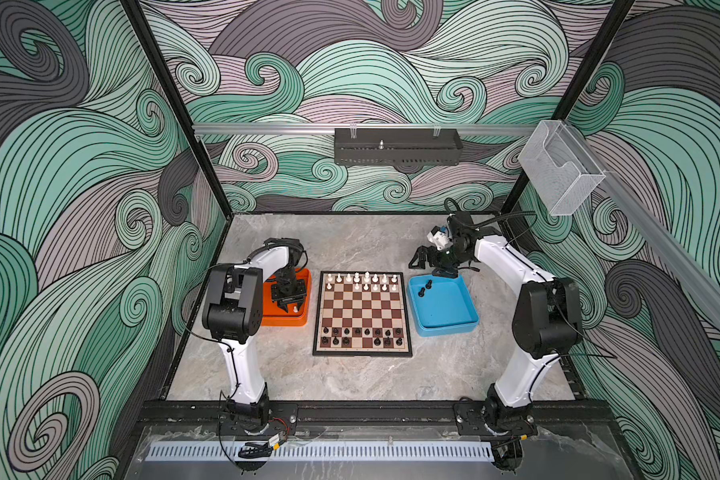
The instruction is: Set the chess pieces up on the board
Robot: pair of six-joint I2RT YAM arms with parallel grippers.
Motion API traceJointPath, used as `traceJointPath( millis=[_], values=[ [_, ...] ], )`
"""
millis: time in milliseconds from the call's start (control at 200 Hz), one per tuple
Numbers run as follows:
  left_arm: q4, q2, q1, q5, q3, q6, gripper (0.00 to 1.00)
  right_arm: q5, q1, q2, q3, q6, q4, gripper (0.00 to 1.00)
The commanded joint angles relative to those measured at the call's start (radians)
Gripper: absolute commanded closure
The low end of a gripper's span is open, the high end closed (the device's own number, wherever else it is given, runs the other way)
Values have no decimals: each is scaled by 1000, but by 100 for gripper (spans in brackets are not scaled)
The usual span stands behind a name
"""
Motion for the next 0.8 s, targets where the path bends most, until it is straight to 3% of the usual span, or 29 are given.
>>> traceJointPath(
  millis=[0,601,796],
  values=[
    [-2,-19,-7,-13,7,-14,64,-32,-3,-34,-8,-14,14,0],
    [-31,-59,-16,-19,25,-18,84,-12,-3,-35,-5,-6,8,0],
    [-40,-59,-18,-29,31,-11,86,-11,-3,-35,-6,-5,7,0]
  ],
)
